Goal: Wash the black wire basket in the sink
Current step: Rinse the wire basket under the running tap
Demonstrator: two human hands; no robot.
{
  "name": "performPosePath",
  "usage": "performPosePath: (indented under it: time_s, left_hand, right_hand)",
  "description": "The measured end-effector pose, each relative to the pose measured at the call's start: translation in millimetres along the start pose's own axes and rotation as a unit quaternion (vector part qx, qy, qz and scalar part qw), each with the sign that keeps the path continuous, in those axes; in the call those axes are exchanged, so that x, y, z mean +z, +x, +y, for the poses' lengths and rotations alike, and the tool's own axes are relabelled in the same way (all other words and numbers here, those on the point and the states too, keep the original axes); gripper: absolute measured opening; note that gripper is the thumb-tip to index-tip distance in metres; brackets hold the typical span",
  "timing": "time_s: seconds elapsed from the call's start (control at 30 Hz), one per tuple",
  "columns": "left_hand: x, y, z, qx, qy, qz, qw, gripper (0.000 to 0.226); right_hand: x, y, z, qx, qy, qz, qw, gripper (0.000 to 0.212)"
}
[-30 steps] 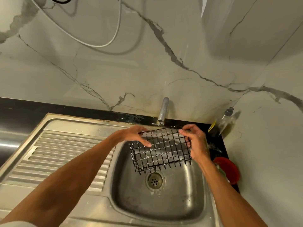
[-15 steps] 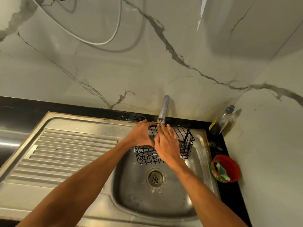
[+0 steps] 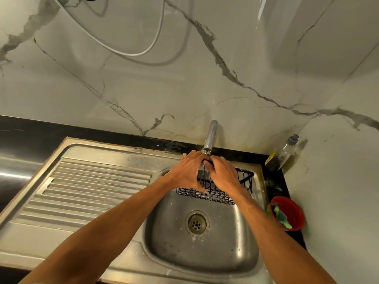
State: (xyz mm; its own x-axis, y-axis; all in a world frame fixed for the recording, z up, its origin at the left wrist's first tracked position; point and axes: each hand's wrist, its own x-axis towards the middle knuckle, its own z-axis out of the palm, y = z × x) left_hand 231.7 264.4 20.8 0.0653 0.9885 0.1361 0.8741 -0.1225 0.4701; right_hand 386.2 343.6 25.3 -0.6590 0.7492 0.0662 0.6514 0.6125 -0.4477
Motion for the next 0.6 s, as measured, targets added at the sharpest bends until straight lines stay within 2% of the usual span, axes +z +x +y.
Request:
performPosePath:
  time_s: [0.1, 0.17, 0.23, 0.27, 0.37, 0.43, 0.53, 0.6]
  left_hand:
    - [-13.2, 0.6, 3.7, -0.056, -0.186, -0.028, 0.981, 0.093]
    - [-22.2, 0.5, -4.3, -0.118, -0.313, -0.016, 0.942, 0.066]
    - [-24.3, -0.9, -14.5, -0.149, -0.375, -0.006, 0.915, 0.033]
    - [-22.0, -2.8, -14.9, -0.154, -0.386, -0.009, 0.91, 0.025]
    - [-10.7, -2.0, -3.2, -0.167, -0.409, 0.022, 0.897, 0.024]
    - [-3.9, 6.1, 5.5, -0.157, -0.368, 0.055, 0.915, 0.022]
    - [6.0, 18.7, 16.5, -0.087, -0.313, 0.047, 0.945, 0.013]
    - [9.5, 22.6, 19.2, -0.07, -0.286, 0.065, 0.954, 0.013]
  right_hand:
    - [-6.6, -4.9, 11.5, 0.033, 0.124, -0.007, 0.992, 0.022]
    - [-8.7, -8.8, 25.4, 0.072, 0.199, 0.001, 0.977, 0.02]
    - [-9.6, -11.9, 35.0, 0.1, 0.277, 0.02, 0.956, 0.035]
    - [-10.0, -13.0, 37.3, 0.113, 0.306, 0.03, 0.945, 0.04]
    - [-7.4, -15.4, 37.8, 0.129, 0.348, 0.047, 0.927, 0.042]
    - [-3.4, -14.0, 31.4, 0.12, 0.347, 0.043, 0.929, 0.045]
    - [0.6, -4.9, 9.4, 0.083, 0.325, 0.026, 0.942, 0.051]
    - [2.3, -0.7, 2.8, 0.071, 0.296, 0.047, 0.951, 0.055]
